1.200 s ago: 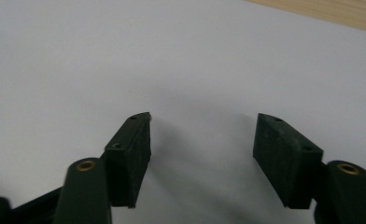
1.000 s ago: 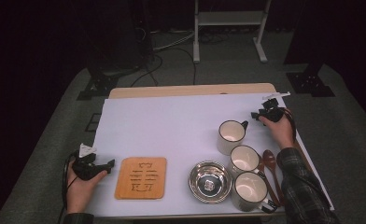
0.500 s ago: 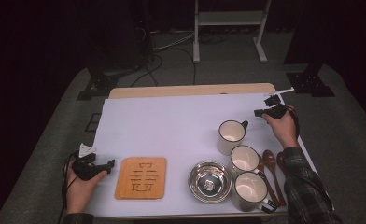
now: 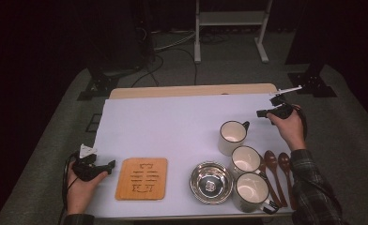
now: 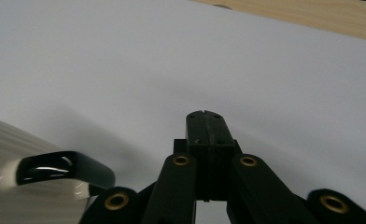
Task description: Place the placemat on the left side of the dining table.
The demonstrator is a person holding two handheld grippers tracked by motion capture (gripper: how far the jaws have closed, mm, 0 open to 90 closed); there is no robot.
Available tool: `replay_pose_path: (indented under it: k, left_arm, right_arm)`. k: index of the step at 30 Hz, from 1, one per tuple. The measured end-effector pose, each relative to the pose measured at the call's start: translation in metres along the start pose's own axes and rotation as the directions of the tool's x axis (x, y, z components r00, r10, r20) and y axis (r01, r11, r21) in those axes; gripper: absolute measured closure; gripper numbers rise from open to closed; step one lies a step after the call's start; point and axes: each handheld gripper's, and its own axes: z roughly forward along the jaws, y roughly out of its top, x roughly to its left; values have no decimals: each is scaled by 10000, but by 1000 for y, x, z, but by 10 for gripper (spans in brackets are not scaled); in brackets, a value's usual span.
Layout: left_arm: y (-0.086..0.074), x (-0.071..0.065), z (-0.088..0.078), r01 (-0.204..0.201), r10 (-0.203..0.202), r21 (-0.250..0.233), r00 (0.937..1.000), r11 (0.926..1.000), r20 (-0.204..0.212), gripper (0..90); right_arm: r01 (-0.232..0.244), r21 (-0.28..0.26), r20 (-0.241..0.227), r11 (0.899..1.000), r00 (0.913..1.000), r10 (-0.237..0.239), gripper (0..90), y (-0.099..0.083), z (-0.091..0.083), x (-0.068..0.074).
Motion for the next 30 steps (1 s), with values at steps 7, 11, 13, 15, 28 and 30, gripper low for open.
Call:
replay_pose_path:
  k: [7, 11, 13, 15, 28, 30]
  left_arm:
    - [0, 0, 0, -1, 1, 0, 10000, 10000, 5, 156]
    - [0, 0, 0, -50, 50, 15, 10000, 10000, 74, 143]
    - [0, 0, 0, -117, 117, 90, 9999, 9999, 83, 129]
    - [0, 0, 0, -92, 92, 78, 9999, 9999, 99, 129]
    - [0, -1, 1, -110, 109, 106, 9999, 9999, 125, 118]
    - [1, -1, 1, -116, 115, 105, 9999, 9999, 120, 118]
  right_arm:
    - [185, -143, -266, 9997, 9995, -189, 895, 2, -10, 7]
    - [343, -210, -496, 9992, 9981, -353, 894, 4, -14, 13]
    - [393, -290, -600, 9988, 9974, -410, 894, 4, -15, 16]
    - [446, -332, -720, 9985, 9963, -469, 894, 6, -17, 18]
    - [965, -497, -1265, 9941, 9867, -1021, 895, 11, -27, 41]
    - [1033, -526, -1373, 9933, 9844, -1097, 895, 12, -28, 45]
